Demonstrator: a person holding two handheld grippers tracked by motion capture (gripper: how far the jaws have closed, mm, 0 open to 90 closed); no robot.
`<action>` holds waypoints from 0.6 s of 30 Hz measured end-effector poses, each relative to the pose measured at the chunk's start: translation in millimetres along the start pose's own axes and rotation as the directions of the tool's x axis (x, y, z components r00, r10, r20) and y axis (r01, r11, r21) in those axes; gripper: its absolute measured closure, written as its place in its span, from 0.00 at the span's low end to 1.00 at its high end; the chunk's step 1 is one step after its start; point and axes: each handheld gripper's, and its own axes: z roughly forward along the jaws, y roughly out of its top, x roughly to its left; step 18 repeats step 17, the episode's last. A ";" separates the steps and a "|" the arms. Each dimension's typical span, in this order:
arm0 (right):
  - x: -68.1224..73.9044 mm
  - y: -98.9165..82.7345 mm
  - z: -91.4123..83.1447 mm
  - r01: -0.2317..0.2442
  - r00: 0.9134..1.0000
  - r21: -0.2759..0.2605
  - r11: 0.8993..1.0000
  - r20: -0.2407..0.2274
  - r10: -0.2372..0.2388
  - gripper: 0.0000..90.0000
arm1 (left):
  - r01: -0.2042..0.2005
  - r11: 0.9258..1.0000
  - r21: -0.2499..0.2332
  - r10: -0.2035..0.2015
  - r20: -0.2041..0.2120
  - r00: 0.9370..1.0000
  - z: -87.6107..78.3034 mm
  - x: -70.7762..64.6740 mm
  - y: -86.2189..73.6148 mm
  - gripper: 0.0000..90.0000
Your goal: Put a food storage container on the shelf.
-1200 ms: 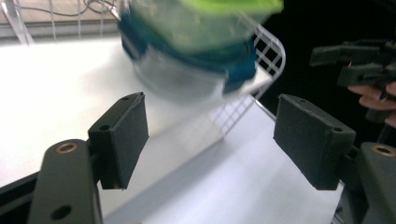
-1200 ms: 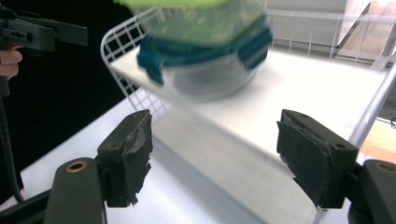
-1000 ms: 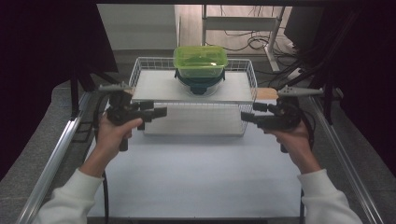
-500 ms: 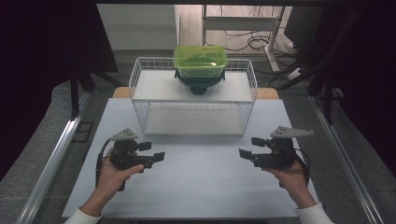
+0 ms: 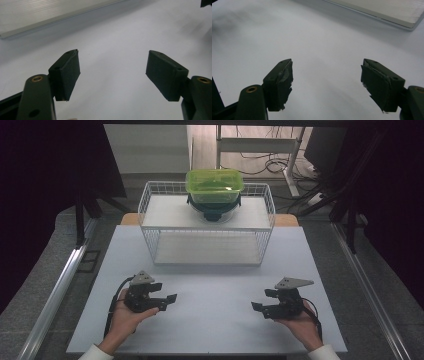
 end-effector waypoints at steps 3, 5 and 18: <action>-1.5 -0.6 -0.3 -0.010 1.000 0.001 1.000 -0.007 0.010 0.28 | 0.004 1.000 0.003 -0.004 0.007 1.000 0.2 -0.1 -1.1 0.30; -3.8 -0.8 -1.8 -0.025 1.000 -0.009 1.000 -0.010 0.024 0.28 | 0.006 1.000 0.011 -0.006 0.006 1.000 1.8 1.2 -2.2 0.30; -6.1 -2.1 -1.6 -0.023 0.999 -0.020 1.000 0.024 0.024 0.20 | 0.008 1.000 0.004 -0.008 -0.042 0.999 5.9 6.0 -4.4 0.28</action>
